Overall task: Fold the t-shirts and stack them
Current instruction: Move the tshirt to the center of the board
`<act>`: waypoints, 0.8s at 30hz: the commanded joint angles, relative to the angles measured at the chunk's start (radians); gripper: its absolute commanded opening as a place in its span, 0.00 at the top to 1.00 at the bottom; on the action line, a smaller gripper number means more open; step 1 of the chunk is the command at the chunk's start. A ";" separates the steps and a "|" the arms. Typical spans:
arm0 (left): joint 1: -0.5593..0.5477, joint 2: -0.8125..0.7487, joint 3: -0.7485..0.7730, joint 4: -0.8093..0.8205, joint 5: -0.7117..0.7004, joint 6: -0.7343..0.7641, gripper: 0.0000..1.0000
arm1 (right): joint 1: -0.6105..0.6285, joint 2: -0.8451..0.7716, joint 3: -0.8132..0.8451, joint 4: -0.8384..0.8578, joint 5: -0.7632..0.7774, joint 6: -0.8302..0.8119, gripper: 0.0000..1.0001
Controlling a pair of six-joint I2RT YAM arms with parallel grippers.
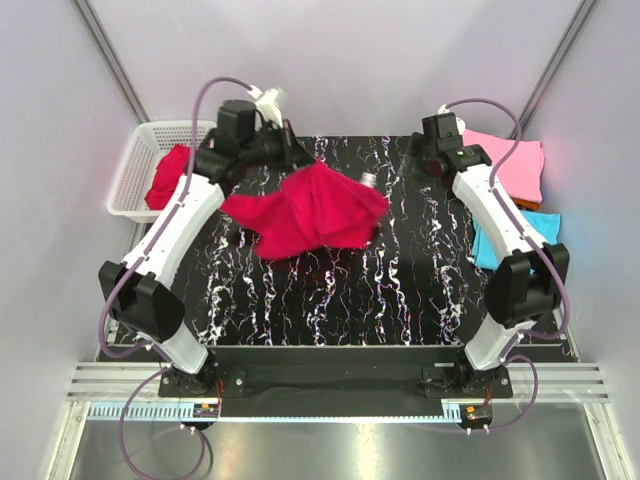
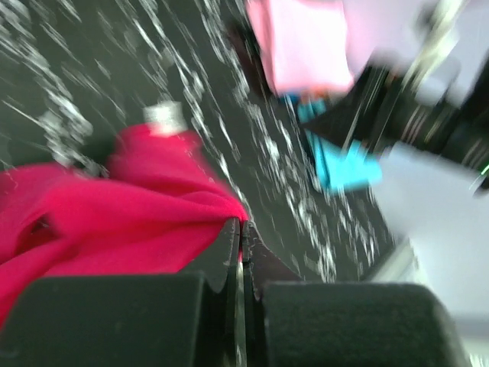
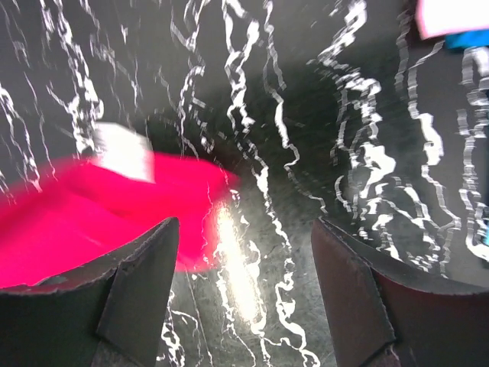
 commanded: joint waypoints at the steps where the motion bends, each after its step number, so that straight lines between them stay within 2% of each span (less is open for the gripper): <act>1: -0.072 -0.068 -0.055 0.052 0.121 0.086 1.00 | 0.004 -0.078 -0.040 0.033 0.095 0.030 0.23; 4: -0.122 -0.061 -0.084 0.042 0.242 0.141 1.00 | 0.001 -0.085 -0.054 0.042 0.090 0.031 0.23; 5: -0.128 -0.056 -0.096 0.030 0.257 0.148 0.96 | 0.001 -0.083 -0.055 0.042 0.089 0.028 0.23; 6: -0.135 -0.055 -0.100 0.008 0.220 0.157 0.81 | 0.001 -0.082 -0.057 0.042 0.082 0.027 0.23; 7: -0.134 -0.054 -0.116 -0.025 0.197 0.161 0.32 | 0.001 -0.082 -0.061 0.042 0.076 0.028 0.22; 8: -0.134 -0.056 -0.126 -0.043 0.155 0.168 0.23 | 0.002 -0.080 -0.061 0.044 0.067 0.025 0.23; 9: -0.134 -0.065 -0.136 -0.059 0.023 0.166 0.13 | 0.001 -0.078 -0.060 0.044 0.038 0.024 0.22; 10: -0.134 -0.070 -0.156 -0.081 -0.042 0.163 0.01 | 0.001 -0.075 -0.064 0.044 0.024 0.024 0.22; 12: -0.132 -0.071 -0.169 -0.101 -0.217 0.142 0.01 | 0.002 -0.077 -0.081 0.044 -0.023 0.025 0.23; 15: -0.125 -0.059 -0.190 -0.119 -0.320 0.097 0.01 | 0.001 -0.082 -0.110 0.039 -0.109 0.021 0.23; 24: -0.059 0.145 -0.181 -0.139 -0.252 -0.082 0.01 | 0.002 -0.121 -0.311 0.045 -0.293 0.002 0.23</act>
